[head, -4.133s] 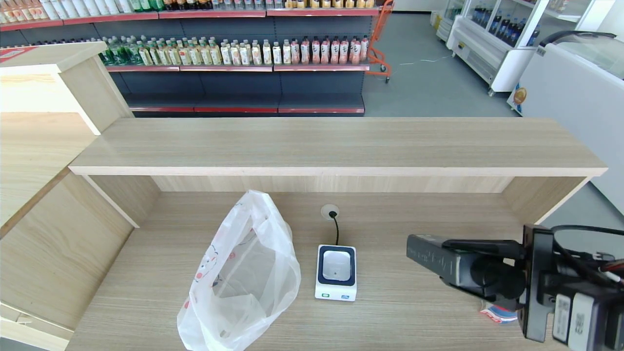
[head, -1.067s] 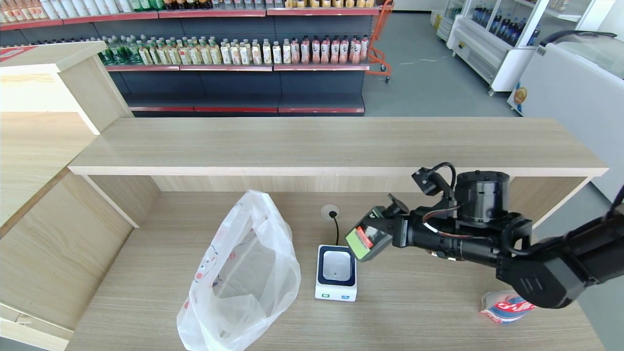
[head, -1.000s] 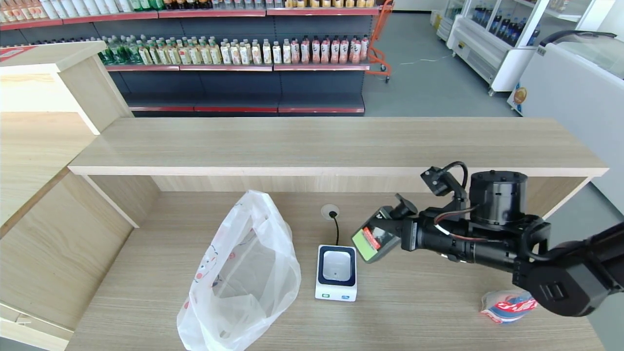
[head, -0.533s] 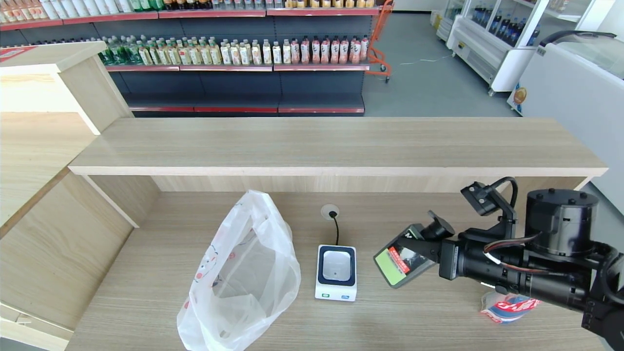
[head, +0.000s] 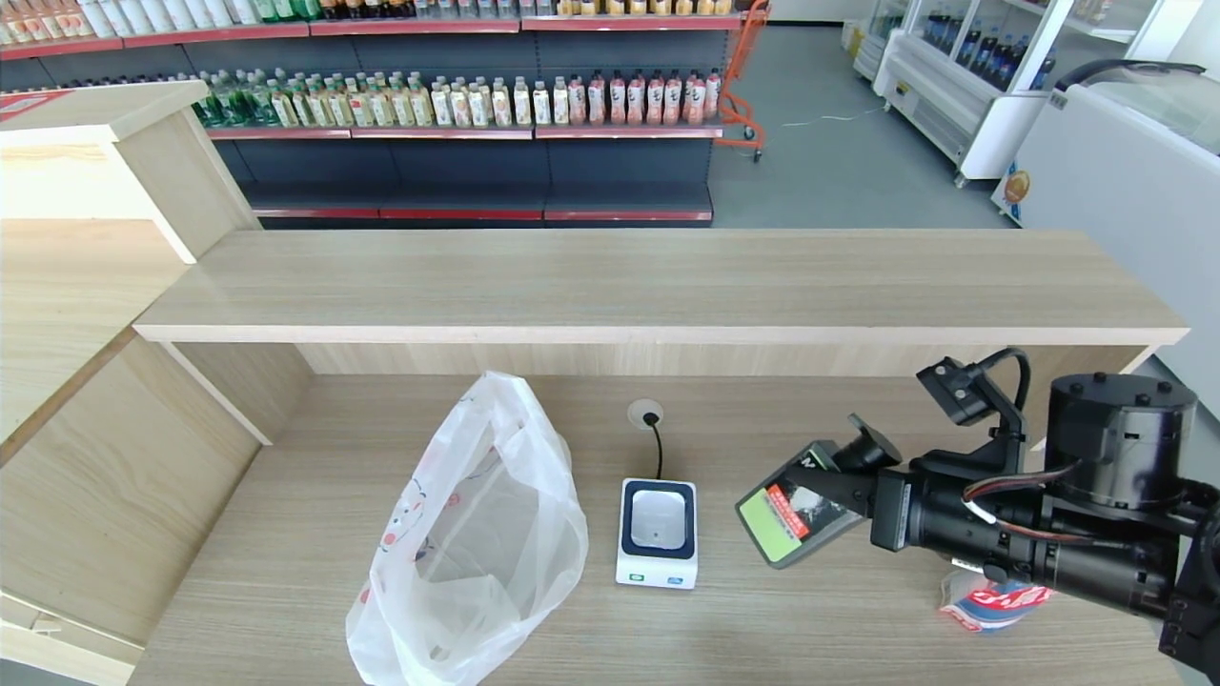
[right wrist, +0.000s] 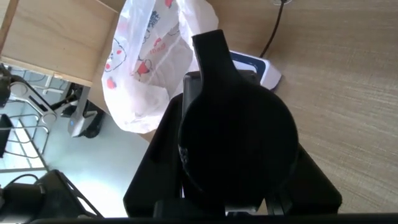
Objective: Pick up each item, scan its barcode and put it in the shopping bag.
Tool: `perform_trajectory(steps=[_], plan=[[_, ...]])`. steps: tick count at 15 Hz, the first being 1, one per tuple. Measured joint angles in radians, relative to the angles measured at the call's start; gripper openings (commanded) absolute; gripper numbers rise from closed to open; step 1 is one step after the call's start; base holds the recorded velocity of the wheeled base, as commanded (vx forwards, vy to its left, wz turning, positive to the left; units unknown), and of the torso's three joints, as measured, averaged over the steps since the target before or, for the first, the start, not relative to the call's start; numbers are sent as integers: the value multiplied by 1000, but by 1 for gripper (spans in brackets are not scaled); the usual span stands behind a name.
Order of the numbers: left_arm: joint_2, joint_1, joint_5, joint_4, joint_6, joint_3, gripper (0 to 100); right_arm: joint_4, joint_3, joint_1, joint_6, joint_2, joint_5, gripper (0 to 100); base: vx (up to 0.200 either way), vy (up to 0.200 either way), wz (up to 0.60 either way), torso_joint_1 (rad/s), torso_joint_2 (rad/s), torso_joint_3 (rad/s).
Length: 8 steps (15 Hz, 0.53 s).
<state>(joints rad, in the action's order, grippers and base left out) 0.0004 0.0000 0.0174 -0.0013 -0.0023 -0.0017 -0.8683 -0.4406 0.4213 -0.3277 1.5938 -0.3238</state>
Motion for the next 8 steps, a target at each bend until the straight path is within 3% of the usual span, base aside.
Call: perform_trajectory(steps=[6, 8], plan=[[0, 0, 0, 1, 1, 0, 100, 1, -13, 19, -1, 27, -1, 0, 0, 200, 0, 3, 4, 5], [0, 0, 0, 0, 0, 0, 100, 4, -43, 45, 0, 57, 1, 0, 0, 0, 0, 0, 0, 0]])
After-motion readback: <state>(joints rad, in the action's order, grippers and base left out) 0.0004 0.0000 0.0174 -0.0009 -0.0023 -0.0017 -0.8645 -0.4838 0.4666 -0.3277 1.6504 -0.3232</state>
